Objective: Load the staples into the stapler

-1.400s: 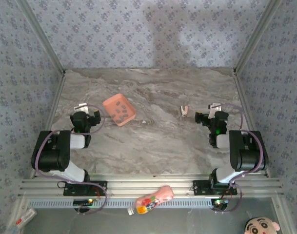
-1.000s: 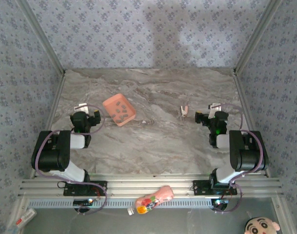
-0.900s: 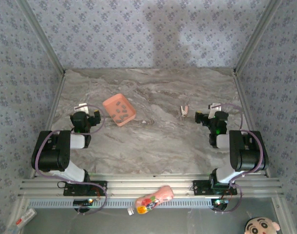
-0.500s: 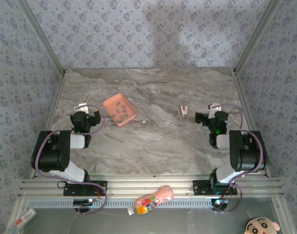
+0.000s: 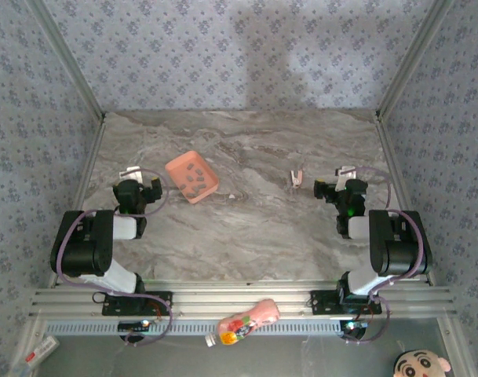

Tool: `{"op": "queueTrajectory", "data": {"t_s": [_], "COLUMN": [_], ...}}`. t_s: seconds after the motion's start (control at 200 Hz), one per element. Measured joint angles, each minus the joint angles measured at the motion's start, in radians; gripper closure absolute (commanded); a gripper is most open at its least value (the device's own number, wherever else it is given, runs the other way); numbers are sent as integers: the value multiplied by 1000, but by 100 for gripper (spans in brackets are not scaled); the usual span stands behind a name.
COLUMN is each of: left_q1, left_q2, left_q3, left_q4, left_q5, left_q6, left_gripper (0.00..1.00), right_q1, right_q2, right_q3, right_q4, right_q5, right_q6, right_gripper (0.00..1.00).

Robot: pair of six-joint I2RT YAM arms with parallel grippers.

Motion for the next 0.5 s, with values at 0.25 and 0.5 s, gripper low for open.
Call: {"op": "queueTrajectory", "data": {"t_s": [0.25,0.5], "left_q1": [0,0], "left_q2": [0,-18], "left_q3": [0,0], "left_q4": [0,-26], "left_q5": [0,19], "left_q6": [0,5], "left_gripper": [4,8], "right_q1": [0,0], "right_q2": [0,-1], "right_q3": [0,0], "right_q4": [0,-1], "right_q5": [0,1], "right_q6": [0,0], "right_gripper": [0,0]}}
